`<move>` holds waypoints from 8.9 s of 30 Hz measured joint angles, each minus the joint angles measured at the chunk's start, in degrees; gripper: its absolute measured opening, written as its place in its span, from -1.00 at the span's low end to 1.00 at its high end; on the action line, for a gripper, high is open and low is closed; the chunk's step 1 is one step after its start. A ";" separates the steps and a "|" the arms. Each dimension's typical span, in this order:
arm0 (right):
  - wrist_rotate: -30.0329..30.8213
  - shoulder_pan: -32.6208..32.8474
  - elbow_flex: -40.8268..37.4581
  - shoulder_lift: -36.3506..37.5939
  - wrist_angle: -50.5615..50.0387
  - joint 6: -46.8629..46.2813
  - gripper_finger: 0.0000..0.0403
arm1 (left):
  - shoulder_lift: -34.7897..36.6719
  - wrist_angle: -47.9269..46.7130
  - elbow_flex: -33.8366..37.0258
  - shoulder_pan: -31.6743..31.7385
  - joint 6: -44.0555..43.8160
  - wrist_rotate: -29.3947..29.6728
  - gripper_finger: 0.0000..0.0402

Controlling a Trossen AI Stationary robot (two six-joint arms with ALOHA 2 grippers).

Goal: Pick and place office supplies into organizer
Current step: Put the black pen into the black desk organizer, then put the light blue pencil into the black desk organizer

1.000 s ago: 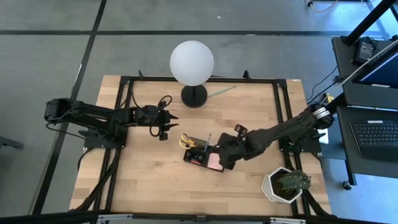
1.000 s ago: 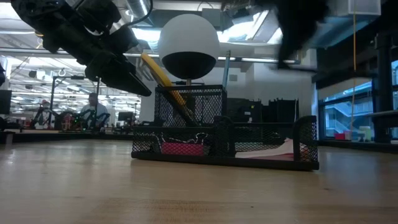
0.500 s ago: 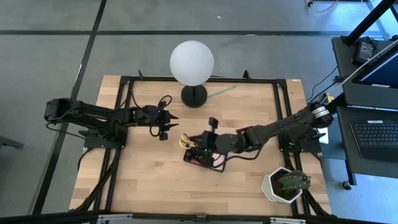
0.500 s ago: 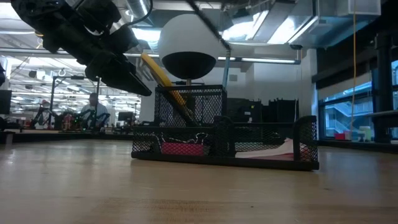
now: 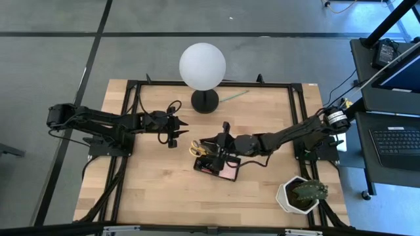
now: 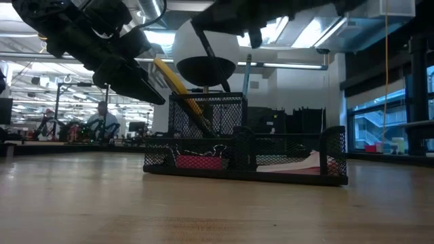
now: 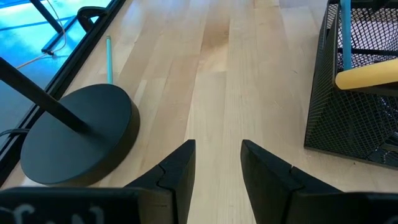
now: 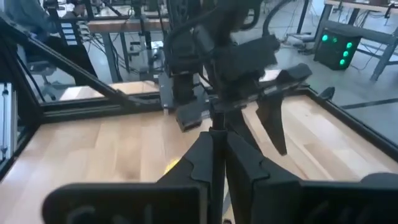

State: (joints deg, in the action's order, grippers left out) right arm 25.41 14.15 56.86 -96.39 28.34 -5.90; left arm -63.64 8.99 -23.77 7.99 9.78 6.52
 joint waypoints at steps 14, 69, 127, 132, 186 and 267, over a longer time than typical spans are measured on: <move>0.55 -0.24 -4.20 -3.29 5.87 -0.99 -0.87 | 0.00 -0.26 0.00 0.00 0.00 0.00 -0.39; -1.18 -0.45 -4.43 -0.73 -5.03 -1.19 -0.19 | 0.00 -0.24 0.00 0.00 -0.09 0.00 -0.39; -19.01 -50.15 25.95 -11.92 -67.75 28.81 -0.18 | 0.01 -3.80 0.00 0.04 -3.08 0.00 -0.39; -21.08 -53.11 25.84 -11.92 -67.88 27.36 -0.18 | 0.00 -4.56 0.00 0.04 -2.95 -0.02 -0.39; -25.28 -58.36 24.46 -24.53 -68.23 43.46 -0.48 | 0.02 -7.50 0.00 0.04 -4.07 0.00 -0.39; -27.78 -21.35 19.50 -19.22 -61.79 4.68 -0.97 | -10.90 0.96 0.00 0.00 9.03 0.18 -0.15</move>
State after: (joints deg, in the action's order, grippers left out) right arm -2.37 -7.20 76.36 -115.61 -33.45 -1.22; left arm -74.53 9.95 -23.77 7.99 18.81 6.70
